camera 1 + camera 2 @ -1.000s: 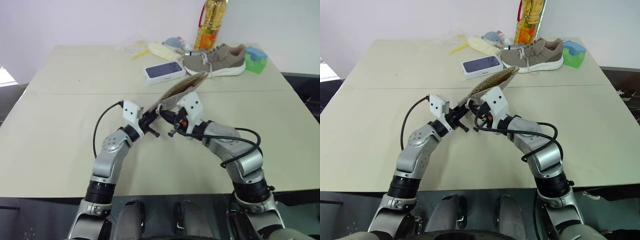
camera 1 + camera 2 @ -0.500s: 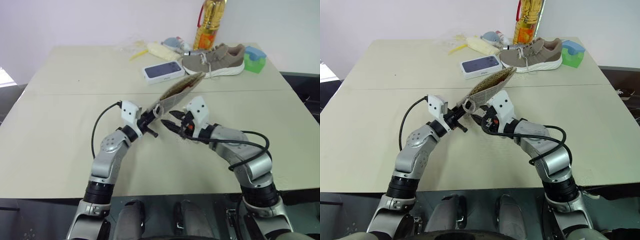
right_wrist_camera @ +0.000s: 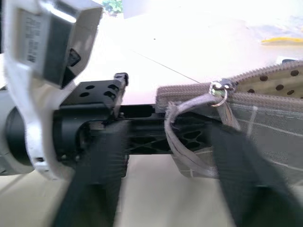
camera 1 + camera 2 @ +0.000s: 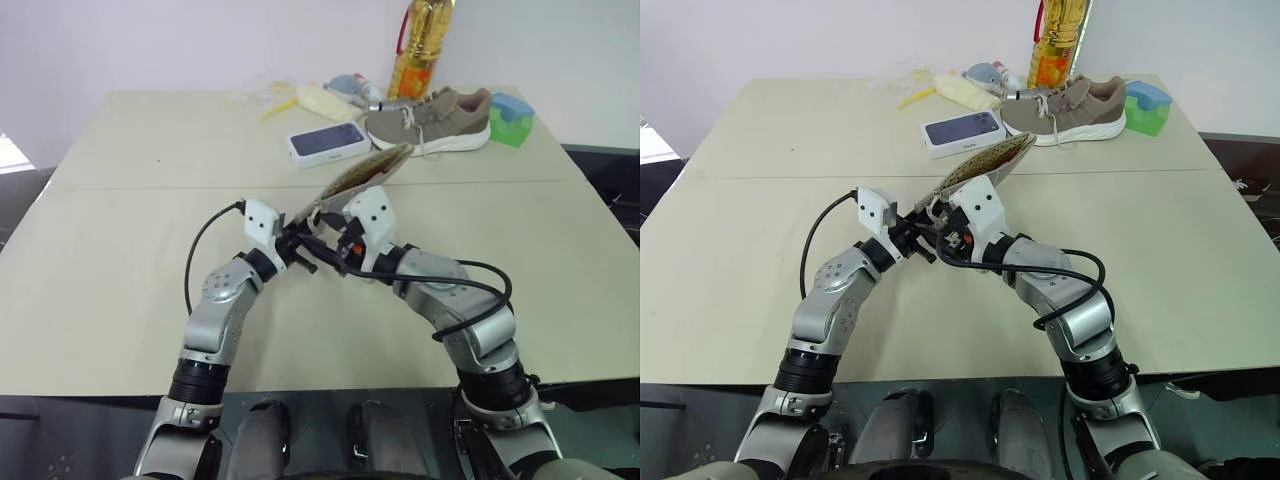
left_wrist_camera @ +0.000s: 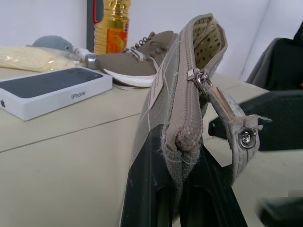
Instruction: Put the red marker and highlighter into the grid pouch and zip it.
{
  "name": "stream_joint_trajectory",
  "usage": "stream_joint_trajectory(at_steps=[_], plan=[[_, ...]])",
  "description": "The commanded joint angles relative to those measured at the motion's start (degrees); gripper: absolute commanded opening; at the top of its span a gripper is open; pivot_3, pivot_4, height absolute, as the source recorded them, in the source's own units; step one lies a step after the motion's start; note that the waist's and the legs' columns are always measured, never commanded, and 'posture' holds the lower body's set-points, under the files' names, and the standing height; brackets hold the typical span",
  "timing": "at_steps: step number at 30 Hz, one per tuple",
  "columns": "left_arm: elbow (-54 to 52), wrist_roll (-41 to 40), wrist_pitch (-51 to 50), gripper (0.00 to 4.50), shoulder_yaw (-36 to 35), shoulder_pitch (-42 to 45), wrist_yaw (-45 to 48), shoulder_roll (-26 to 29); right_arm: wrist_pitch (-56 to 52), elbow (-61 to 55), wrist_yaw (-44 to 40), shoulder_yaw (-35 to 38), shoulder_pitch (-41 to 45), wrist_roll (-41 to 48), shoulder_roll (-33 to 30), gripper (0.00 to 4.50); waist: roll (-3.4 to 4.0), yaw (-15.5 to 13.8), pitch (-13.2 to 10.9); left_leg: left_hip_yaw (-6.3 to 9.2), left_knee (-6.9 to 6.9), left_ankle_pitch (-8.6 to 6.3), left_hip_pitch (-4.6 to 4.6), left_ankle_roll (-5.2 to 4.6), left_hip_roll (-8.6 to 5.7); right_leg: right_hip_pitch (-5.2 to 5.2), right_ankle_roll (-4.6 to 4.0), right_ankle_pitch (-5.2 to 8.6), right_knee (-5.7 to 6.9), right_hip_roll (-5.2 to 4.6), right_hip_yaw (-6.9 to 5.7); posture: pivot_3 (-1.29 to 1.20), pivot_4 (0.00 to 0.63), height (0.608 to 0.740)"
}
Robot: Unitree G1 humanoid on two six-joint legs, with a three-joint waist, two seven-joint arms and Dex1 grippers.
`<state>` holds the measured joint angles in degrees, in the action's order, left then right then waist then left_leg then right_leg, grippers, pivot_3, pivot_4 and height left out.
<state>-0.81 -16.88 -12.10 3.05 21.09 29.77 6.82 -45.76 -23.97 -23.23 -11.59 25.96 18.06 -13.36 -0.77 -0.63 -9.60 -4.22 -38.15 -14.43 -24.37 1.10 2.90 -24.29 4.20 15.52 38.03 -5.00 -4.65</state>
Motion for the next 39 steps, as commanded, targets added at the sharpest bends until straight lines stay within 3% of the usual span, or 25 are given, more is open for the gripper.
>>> stream_joint_trajectory(at_steps=[1, 2, 8, 19, 27, 32, 35, 39], plan=[[-1.1, -0.3, 1.5, 0.0, -0.3, 0.9, 0.0, -0.1, 1.3, -0.8, 0.1, 0.6, 1.3, 0.2, 0.6, 0.58, 0.0, 0.0, 0.0, 0.0, 0.0, 0.0, 0.0, 0.0, 0.0, 0.0, 0.0, 0.0, 0.0, 0.0, 0.0, 0.0, 0.15, 0.724], [-1.1, -0.2, 1.6, 0.0, -0.3, 0.9, -0.1, -0.1, 1.3, -0.8, 0.0, 0.7, 1.3, 0.3, 0.5, 0.03, 0.0, 0.0, 0.0, 0.0, 0.0, 0.0, 0.0, 0.0, 0.0, 0.0, 0.0, 0.0, 0.0, 0.0, 0.0, 0.0, 0.15, 0.724], [-0.8, 0.8, 2.7, 0.0, -0.1, 0.6, 0.2, 0.6, 0.9, -1.8, -0.2, 3.2, 1.1, 1.3, -0.7, 0.03, 0.0, 0.1, 0.0, 0.01, 0.01, 0.0, 0.0, 0.0, 0.0, -0.01, 0.0, 0.0, 0.0, 0.01, 0.0, 0.0, 0.15, 0.724], [3.0, 3.7, 9.7, 0.0, -1.3, -1.3, 6.3, 10.2, -0.2, -1.1, -1.7, 18.0, 3.0, 1.2, -16.8, 0.03, 0.0, 0.1, 0.0, -0.01, 0.04, 0.0, 0.0, 0.0, 0.02, -0.04, -0.01, 0.01, -0.02, 0.02, 0.0, 0.0, 0.15, 0.724], [4.1, 5.1, 13.2, 0.0, -1.0, -4.5, 8.6, 14.5, 0.5, 3.0, -1.7, 22.3, 1.1, -0.1, -24.1, 0.03, 0.01, 0.1, 0.0, -0.04, 0.06, 0.0, 0.01, -0.01, 0.03, -0.04, -0.01, 0.01, -0.03, 0.01, 0.01, 0.0, 0.15, 0.724], [3.0, 3.2, 12.2, 0.0, -1.2, -6.2, 9.7, 15.0, -1.1, 2.1, -4.7, 21.7, -1.9, 2.5, -25.3, 0.03, 0.01, 0.1, 0.0, -0.04, 0.06, 0.0, 0.02, -0.01, 0.04, -0.04, -0.01, 0.01, -0.03, 0.01, 0.01, 0.0, 0.15, 0.724], [1.5, 1.9, 11.2, 1.05, -1.9, -8.1, 10.3, 15.5, -2.4, 1.0, -6.5, 21.6, -4.5, 4.5, -25.2, 0.92, 0.01, 0.2, 0.0, -0.04, 0.07, -0.01, 0.01, -0.01, 0.04, -0.04, -0.01, 0.01, -0.03, 0.0, 0.01, 0.0, 0.15, 0.724], [-0.3, 2.0, 10.3, 3.06, -3.6, -12.0, 9.8, 17.5, -0.7, 0.5, -8.6, 21.3, -9.9, 4.2, -26.1, 2.92, 0.0, 0.0, 0.0, -0.03, 0.07, -0.01, 0.01, -0.01, 0.05, -0.05, -0.01, 0.01, -0.04, -0.01, 0.01, 0.0, 0.15, 0.724]])
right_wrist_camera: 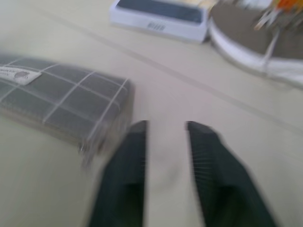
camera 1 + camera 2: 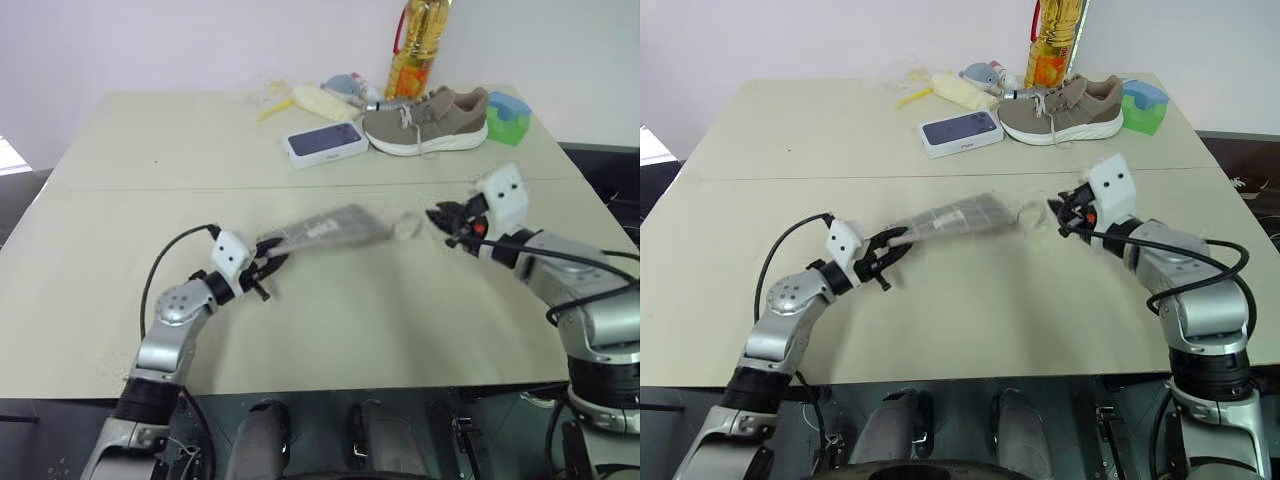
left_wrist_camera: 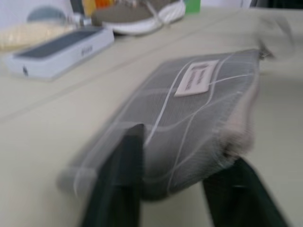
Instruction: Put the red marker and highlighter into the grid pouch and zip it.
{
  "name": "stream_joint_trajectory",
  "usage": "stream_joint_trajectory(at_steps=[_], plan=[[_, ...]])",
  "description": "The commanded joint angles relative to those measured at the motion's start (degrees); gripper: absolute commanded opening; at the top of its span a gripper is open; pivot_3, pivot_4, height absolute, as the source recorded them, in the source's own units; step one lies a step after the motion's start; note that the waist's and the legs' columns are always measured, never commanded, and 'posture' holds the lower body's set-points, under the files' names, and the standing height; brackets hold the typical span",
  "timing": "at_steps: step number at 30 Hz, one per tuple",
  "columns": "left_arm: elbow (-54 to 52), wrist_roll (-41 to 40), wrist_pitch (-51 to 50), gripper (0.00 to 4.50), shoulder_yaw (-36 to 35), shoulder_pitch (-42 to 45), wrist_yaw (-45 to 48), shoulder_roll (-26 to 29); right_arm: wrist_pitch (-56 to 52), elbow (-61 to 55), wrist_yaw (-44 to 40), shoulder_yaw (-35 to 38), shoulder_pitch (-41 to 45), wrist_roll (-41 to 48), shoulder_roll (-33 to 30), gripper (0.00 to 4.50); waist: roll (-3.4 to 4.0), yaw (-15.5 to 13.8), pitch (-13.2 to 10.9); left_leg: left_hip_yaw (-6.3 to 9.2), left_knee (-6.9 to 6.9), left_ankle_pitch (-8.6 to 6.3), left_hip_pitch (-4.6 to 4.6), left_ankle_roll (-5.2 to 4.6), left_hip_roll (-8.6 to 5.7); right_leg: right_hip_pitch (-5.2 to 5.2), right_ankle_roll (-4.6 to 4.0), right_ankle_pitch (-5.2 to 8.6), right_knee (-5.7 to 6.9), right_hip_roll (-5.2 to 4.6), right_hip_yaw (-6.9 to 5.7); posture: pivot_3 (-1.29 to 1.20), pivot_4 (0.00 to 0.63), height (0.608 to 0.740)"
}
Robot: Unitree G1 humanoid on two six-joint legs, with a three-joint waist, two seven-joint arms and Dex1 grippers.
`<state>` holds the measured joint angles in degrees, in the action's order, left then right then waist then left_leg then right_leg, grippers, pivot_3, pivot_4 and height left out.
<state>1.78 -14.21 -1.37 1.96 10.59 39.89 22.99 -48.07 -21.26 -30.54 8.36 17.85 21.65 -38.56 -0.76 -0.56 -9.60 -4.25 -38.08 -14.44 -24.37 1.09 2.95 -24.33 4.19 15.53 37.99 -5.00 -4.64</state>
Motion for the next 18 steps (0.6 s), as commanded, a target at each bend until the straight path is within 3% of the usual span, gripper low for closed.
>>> stream_joint_trajectory(at_steps=[1, 2, 9, 18], plan=[[-3.5, -1.3, -1.0, 3.58, -3.2, -2.5, -0.5, 1.6, 2.4, -2.3, -2.0, 1.5, -3.1, 0.7, -1.1, 3.47, -0.01, -0.1, 0.0, 0.0, 0.0, 0.0, 0.0, 0.0, 0.0, 0.0, 0.0, 0.0, -0.01, 0.0, 0.0, 0.0, 0.15, 0.724], [-4.1, -1.9, -1.6, 4.14, -3.9, -3.4, -0.6, 1.8, 3.6, -2.3, -2.8, 1.8, -4.5, 0.6, -1.4, 4.03, -0.01, -0.1, 0.0, -0.01, 0.0, 0.0, 0.0, 0.0, 0.0, 0.0, 0.0, 0.0, -0.01, -0.02, 0.0, 0.0, 0.15, 0.724], [-5.7, -3.1, -6.7, 4.14, -10.2, -9.8, -5.0, 3.1, 11.5, -0.5, -6.8, 6.7, -12.7, 2.5, 0.1, 4.03, -0.01, -0.1, 0.0, -0.01, 0.0, -0.01, 0.0, 0.0, 0.0, 0.0, 0.0, 0.01, -0.03, -0.02, 0.01, 0.0, 0.15, 0.724], [-5.3, -3.1, -9.8, 4.14, -14.0, -11.8, -9.8, 2.7, 17.6, 3.7, -8.3, 9.5, -16.0, 4.0, 3.1, 4.03, 0.0, 0.0, 0.0, -0.03, 0.0, -0.01, 0.03, 0.0, 0.01, 0.01, -0.01, 0.01, -0.03, -0.01, 0.01, 0.0, 0.15, 0.724]])
